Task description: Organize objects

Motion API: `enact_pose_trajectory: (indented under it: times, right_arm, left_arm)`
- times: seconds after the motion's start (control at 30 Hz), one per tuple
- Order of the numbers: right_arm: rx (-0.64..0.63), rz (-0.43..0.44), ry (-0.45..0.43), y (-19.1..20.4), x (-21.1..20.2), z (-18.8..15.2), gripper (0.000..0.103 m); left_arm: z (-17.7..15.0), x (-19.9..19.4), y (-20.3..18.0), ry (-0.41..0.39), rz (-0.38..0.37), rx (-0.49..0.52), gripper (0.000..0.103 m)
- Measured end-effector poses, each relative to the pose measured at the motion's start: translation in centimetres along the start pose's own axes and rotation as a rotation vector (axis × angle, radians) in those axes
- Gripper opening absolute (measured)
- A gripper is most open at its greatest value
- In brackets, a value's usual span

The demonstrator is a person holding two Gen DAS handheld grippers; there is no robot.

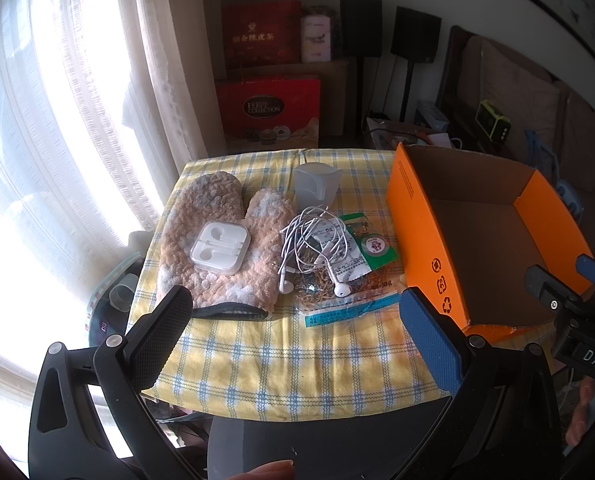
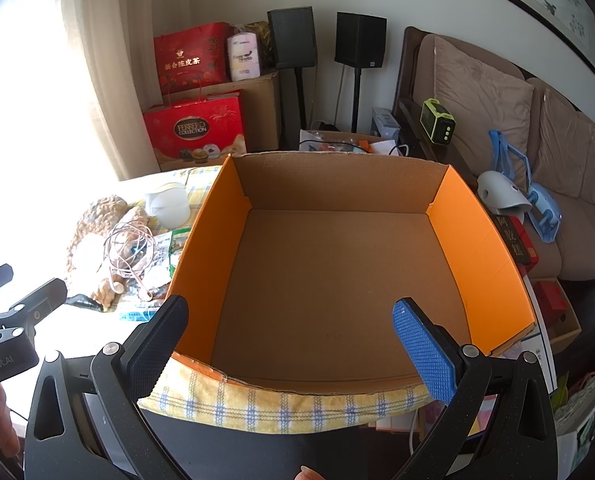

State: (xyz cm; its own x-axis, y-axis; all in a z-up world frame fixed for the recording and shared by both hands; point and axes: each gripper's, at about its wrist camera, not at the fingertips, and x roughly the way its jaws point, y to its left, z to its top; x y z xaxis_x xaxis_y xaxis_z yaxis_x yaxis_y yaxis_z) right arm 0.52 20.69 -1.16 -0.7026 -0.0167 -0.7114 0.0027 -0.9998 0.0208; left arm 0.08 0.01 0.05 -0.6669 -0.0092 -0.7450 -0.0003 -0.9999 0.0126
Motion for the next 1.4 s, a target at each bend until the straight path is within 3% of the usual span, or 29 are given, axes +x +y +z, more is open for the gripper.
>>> enact_pose_trajectory:
  times: [1.07,1.4]
  right_arm:
    - [0.007,-0.008,-0.003,-0.4,0.3,0.2,0.103]
    - [0.023,-0.049,-0.009,-3.1,0.3,0.4,0.103]
  left_arm:
    - [-0.3,0.2,-0.8,0.003,-0.003,0.003,0.103]
    - [0.7,1.4,-0.6,-0.008,-0.003,0.012,0.103]
